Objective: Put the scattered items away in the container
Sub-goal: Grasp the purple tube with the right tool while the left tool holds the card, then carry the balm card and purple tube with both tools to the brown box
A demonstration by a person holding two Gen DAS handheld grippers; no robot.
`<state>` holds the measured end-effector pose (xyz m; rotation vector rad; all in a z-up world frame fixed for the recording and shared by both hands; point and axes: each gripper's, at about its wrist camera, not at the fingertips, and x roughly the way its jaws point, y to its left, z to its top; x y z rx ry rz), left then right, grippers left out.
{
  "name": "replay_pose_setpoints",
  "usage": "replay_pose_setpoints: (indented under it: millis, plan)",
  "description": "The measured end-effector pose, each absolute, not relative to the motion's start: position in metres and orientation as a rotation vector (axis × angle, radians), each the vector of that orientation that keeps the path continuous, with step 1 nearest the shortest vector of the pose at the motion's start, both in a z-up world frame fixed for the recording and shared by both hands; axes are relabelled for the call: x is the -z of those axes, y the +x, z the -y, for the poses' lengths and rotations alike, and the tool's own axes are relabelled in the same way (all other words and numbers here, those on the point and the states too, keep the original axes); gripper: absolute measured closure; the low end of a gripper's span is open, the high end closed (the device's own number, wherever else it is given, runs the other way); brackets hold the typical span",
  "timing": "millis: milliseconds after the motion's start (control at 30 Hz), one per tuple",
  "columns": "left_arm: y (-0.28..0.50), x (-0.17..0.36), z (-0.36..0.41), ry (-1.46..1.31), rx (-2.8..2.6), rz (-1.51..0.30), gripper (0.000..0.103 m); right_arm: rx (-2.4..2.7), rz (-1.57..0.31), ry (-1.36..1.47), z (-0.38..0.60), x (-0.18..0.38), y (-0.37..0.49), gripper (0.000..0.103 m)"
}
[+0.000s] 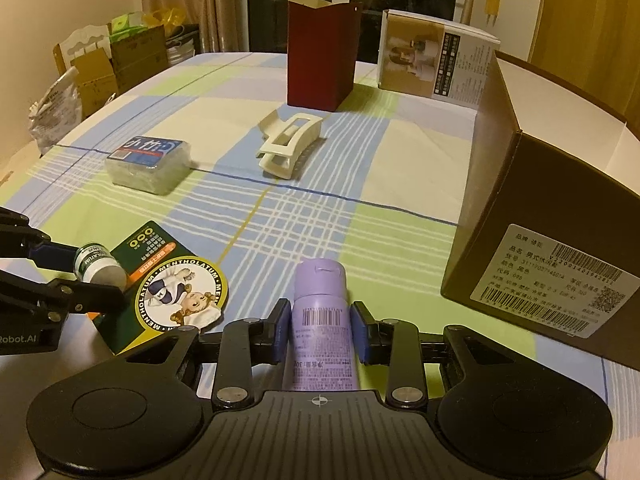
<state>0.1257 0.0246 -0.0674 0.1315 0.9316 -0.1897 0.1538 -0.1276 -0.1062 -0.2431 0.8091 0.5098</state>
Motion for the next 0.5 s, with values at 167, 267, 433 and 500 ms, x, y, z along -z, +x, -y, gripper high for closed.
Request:
replay_pose_setpoints:
  millis: [167,267,433,500]
  plan:
    - [0.1256,0.0671,-0.0245,0.133,0.190,-0.930,0.073,-0.495,-0.827,-0.219,0.1297,0.1044,0.1526,0.069]
    - [0.1257,0.0669,-0.0243,0.138,0.191,-0.929,0.073,-0.497,-0.827,-0.220,0.1294,0.1037,0.1499,0.069]
    - [0.1253,0.0671,-0.0242,0.142,0.189,-0.928,0.073,-0.499,-0.828,-0.217,0.1281,0.1038,0.1472,0.069]
    - [0.1255,0.0673,-0.0244,0.143,0.187,-0.928,0.073,-0.497,-0.828,-0.213,0.1285,0.1035,0.1474,0.069]
